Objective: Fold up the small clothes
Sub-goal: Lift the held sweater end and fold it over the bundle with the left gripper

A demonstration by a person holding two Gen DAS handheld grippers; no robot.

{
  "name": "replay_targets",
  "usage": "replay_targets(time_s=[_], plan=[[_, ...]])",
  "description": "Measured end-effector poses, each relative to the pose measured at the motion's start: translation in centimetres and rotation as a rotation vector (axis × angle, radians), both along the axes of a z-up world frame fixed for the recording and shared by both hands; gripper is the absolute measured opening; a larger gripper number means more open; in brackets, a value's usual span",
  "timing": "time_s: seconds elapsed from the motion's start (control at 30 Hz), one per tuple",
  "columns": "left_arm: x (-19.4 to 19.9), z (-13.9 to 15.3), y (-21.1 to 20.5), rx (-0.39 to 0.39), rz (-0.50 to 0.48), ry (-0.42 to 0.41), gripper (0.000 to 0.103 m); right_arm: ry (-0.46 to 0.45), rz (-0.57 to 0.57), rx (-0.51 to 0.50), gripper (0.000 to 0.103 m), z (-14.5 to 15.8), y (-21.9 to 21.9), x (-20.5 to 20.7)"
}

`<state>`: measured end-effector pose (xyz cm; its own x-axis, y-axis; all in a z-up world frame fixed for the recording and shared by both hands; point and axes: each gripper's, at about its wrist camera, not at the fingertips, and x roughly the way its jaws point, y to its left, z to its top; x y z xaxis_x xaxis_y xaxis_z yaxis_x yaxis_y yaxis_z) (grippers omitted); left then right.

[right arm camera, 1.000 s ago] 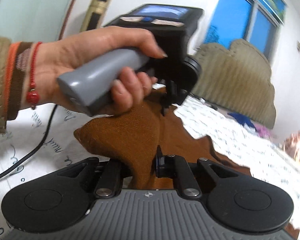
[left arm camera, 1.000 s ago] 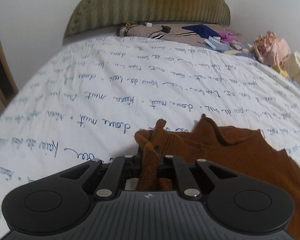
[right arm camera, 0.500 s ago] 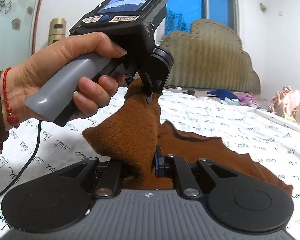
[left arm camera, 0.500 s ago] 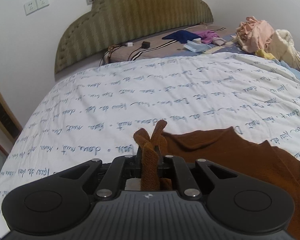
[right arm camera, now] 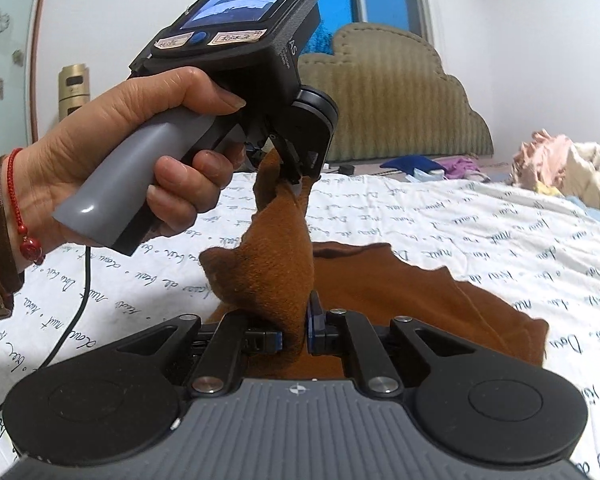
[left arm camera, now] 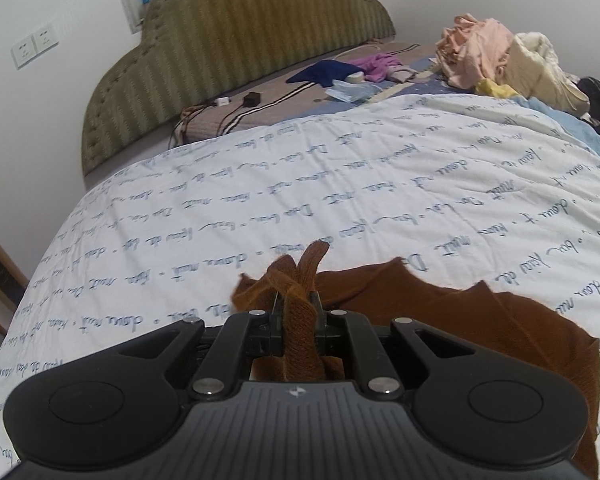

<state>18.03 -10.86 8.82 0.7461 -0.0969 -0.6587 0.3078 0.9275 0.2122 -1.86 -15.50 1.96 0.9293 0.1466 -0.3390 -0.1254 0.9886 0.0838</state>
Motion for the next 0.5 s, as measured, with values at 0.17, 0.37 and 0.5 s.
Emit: replay_targets(time_s=[0.17, 0.37, 0.5], plan=[[-0.6, -0.2, -2.8, 0.024, -0.036, -0.008, 0.008, 0.007, -0.027, 0.040, 0.012, -0.5, -1.9, -0.5], [-1.2, -0.9, -6.3, 0.046, -0.079, -0.004, 0.008, 0.025, -0.064, 0.096, 0.012, -1.3, -4.4, -1.1], [-1.6, -1.7, -8.4, 0.060, -0.100, 0.005, 0.008, 0.041, -0.090, 0.124, 0.012, -1.8, -5.7, -1.3]])
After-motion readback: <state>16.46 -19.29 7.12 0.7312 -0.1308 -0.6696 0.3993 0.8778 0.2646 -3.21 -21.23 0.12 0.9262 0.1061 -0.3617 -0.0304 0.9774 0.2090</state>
